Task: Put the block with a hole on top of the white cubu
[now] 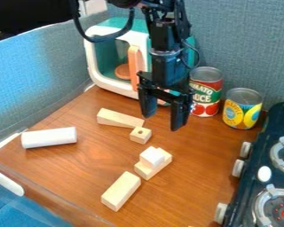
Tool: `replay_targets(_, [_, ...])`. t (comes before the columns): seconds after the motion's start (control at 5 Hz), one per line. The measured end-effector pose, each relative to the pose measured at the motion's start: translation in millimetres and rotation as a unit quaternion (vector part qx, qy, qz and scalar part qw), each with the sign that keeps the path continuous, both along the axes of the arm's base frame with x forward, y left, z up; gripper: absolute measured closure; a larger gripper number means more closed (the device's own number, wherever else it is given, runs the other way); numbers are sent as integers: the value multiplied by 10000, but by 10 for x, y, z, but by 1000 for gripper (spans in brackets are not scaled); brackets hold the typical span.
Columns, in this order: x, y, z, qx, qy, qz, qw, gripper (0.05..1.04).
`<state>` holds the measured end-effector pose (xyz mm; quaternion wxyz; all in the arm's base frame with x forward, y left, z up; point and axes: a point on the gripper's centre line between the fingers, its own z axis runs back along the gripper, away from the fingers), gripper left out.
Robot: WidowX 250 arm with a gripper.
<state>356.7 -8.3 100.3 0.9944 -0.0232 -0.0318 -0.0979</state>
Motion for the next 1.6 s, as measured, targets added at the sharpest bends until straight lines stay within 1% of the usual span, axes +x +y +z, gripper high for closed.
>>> replay_targets(0.2, [-8,-10,-115,-15,170,12,9999,83])
replay_targets(0.4, [111,99,-250,-180,374,403,9983,83])
replay_targets(0.6, [260,309,-259,-391,366,963,9939,83])
replay_targets(0.8, [288,448,-241,-425,366,1242,9907,83])
replay_targets(1.0, [295,500,-339,-288,549,1336,9891,83])
replay_targets(1.2, [324,546,-461,216,806,1524,9848,83])
replay_targets(1.4, [347,548,-503,461,967,1636,9807,83])
replay_targets(1.6, [339,626,-514,461,1078,1793,9768,83])
